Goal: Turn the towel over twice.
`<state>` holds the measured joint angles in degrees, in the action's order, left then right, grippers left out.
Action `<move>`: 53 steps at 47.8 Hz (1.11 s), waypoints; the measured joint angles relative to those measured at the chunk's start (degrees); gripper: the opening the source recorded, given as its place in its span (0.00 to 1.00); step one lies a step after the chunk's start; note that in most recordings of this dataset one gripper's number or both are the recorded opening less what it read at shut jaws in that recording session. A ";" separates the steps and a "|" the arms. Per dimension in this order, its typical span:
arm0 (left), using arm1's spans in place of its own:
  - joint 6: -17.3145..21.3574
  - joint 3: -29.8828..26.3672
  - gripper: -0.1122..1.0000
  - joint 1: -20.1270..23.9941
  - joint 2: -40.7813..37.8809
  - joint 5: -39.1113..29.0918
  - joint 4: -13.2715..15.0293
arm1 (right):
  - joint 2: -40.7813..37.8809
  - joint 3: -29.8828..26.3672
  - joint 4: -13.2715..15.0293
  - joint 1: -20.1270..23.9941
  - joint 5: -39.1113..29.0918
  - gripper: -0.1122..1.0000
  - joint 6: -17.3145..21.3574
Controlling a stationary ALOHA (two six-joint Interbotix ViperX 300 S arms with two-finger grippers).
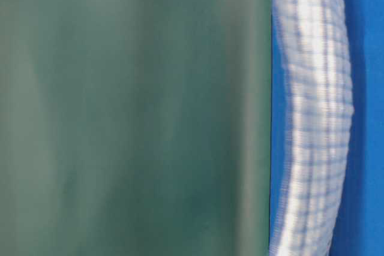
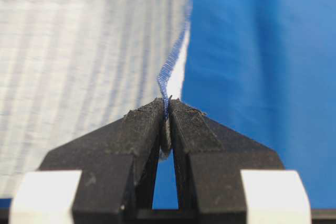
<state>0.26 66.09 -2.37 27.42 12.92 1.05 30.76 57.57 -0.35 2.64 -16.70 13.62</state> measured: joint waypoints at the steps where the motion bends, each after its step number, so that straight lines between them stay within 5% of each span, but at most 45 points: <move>1: -0.62 0.00 0.13 -0.79 -0.53 0.00 0.00 | -0.62 0.18 0.00 0.88 0.53 0.13 0.44; 23: -3.34 -0.53 0.16 -5.54 -5.63 -0.09 0.00 | -5.63 0.18 0.00 6.24 2.20 0.13 3.16; 38: -3.08 -0.62 0.43 -5.54 -5.63 0.00 0.00 | -6.42 0.09 0.00 6.33 2.20 0.14 3.08; 48: -3.08 -1.23 0.69 -5.54 -5.45 -0.18 0.00 | -6.42 0.00 -0.09 6.33 2.20 0.66 3.08; 53: -2.99 -1.85 0.71 -5.63 -4.57 -1.67 0.00 | -6.33 -0.26 0.00 6.33 2.11 0.69 2.99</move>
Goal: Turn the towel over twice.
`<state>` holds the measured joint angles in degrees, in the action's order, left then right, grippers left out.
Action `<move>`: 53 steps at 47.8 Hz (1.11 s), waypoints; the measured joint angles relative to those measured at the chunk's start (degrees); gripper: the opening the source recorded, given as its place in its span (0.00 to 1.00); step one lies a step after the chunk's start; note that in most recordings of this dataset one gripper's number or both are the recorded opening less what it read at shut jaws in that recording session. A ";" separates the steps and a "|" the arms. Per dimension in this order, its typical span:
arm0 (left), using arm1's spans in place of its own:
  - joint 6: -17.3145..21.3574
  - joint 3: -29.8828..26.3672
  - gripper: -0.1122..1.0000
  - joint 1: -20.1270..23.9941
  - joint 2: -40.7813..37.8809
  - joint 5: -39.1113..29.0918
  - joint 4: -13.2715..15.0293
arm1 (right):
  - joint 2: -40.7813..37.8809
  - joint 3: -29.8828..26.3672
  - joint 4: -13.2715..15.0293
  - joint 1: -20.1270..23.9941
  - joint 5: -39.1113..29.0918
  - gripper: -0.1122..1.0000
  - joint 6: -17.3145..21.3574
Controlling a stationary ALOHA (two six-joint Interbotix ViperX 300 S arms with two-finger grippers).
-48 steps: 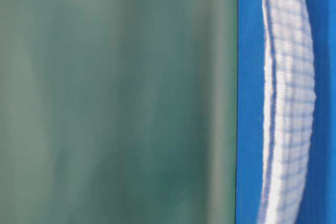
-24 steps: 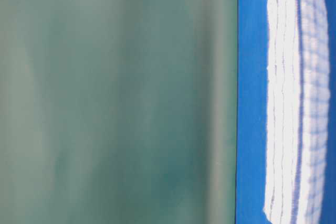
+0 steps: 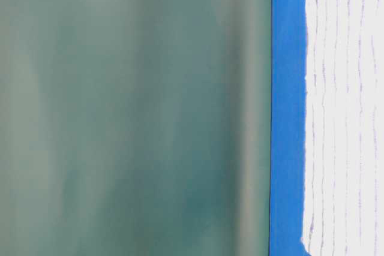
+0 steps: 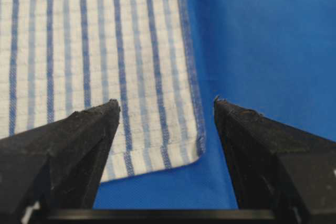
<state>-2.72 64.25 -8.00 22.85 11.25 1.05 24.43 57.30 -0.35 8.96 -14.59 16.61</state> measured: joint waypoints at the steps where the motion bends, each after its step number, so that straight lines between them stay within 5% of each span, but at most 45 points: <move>1: 0.00 -0.18 0.71 0.00 0.26 -0.35 0.00 | 0.09 -0.18 0.00 0.00 -0.18 0.67 0.00; 11: 0.79 -2.46 0.71 0.09 3.69 -4.57 0.00 | 3.96 -1.32 2.37 0.00 -2.11 0.66 -0.62; 37: 1.05 -6.68 0.71 2.02 18.11 -5.63 0.00 | 24.79 -2.46 16.35 -4.22 -2.64 0.66 -0.62; 53: 2.99 -6.42 0.71 2.72 20.21 -5.27 0.00 | 24.70 -2.46 17.58 -5.27 -2.11 0.66 -0.62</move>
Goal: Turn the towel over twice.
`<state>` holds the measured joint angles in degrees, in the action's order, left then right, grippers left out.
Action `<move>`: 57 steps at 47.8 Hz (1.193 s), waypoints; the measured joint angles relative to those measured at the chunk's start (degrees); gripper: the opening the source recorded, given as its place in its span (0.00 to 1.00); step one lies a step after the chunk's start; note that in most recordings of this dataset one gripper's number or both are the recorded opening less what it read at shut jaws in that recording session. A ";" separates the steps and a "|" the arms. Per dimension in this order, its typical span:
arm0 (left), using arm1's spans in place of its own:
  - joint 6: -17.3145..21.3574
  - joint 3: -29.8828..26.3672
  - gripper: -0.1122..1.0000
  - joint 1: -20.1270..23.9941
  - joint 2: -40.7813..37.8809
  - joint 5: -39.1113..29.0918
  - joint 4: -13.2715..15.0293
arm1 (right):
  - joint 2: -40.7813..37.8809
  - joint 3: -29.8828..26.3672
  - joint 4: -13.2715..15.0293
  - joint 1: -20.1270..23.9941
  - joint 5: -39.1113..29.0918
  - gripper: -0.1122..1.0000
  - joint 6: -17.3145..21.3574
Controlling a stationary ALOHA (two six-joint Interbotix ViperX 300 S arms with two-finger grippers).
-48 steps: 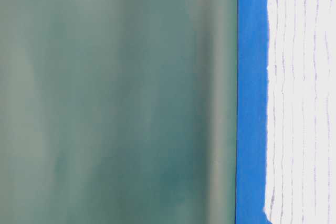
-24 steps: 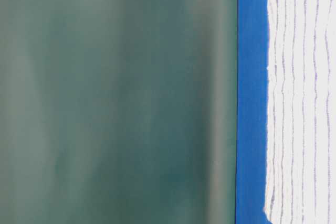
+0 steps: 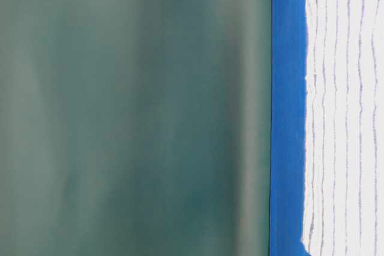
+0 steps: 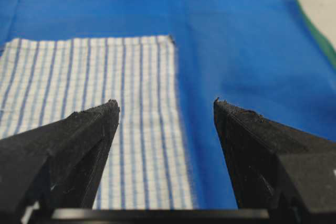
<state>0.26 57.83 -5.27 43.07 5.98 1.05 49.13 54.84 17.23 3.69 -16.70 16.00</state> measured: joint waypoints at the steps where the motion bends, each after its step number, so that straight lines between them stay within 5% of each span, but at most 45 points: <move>1: 0.09 0.00 0.71 0.09 0.00 0.00 0.00 | -0.18 0.00 0.00 -0.18 0.18 0.66 0.00; 10: 2.20 0.26 0.71 3.69 -0.62 0.09 0.00 | -1.93 0.00 0.00 -4.22 1.14 0.66 0.00; 19: 3.69 2.20 0.71 11.51 -3.78 1.41 0.00 | -6.68 1.32 0.09 -13.01 2.11 0.66 0.00; 37: 4.75 6.68 0.74 26.46 -18.11 13.27 0.00 | -23.38 4.57 0.18 -29.18 10.11 0.66 -0.09; 57: 6.50 3.52 0.81 34.01 -37.00 20.04 0.00 | -40.34 3.69 2.20 -37.00 21.01 0.66 -0.18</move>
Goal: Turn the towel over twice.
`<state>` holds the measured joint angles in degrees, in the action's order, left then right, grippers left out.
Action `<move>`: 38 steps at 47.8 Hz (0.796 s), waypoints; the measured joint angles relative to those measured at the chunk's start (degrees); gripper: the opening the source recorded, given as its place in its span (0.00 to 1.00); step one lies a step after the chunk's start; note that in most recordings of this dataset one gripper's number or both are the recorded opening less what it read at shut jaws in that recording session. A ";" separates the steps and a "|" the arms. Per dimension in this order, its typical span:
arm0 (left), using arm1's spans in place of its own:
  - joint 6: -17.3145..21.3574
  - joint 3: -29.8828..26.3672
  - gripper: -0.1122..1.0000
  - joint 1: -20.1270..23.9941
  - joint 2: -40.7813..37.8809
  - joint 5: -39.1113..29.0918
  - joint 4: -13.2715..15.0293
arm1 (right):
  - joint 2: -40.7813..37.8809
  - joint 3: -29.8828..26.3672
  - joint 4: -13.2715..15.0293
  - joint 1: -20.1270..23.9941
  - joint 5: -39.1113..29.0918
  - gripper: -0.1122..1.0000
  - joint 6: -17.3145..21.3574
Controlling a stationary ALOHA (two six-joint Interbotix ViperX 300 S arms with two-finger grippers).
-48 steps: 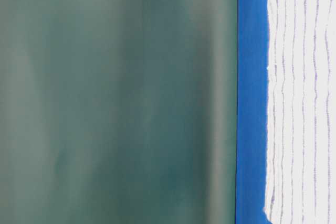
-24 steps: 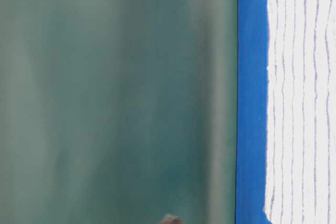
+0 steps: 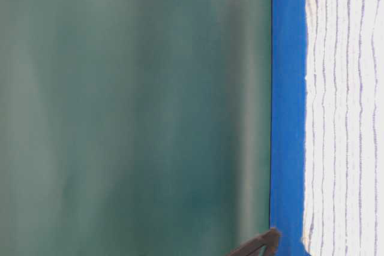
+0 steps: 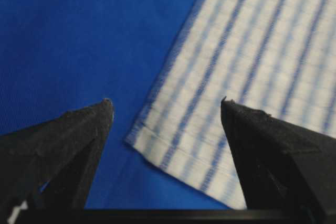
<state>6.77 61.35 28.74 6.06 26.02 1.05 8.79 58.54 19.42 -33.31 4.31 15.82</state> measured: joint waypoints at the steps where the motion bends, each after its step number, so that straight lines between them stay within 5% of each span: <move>1: -0.09 -0.18 0.81 0.18 -0.62 0.26 0.00 | -0.62 -0.09 0.09 -0.35 0.53 0.65 0.00; 22: 0.09 -3.25 0.78 3.43 -11.69 2.37 0.00 | -8.88 -1.58 0.44 -1.67 4.31 0.62 0.00; 28: 0.18 -4.22 0.59 3.52 -13.36 2.29 0.00 | -8.96 -1.67 0.44 -1.58 4.39 0.49 -0.26; 35: 0.26 -4.66 0.27 3.43 -14.77 2.11 0.00 | -8.88 -1.67 0.35 -1.67 4.39 0.17 -0.35; 38: 0.26 -4.66 0.16 3.34 -15.03 1.67 0.00 | -8.88 -1.76 0.44 -1.67 4.31 0.16 -0.35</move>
<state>7.03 56.69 32.08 -8.96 27.69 1.05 -0.09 56.78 19.86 -34.98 8.61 15.47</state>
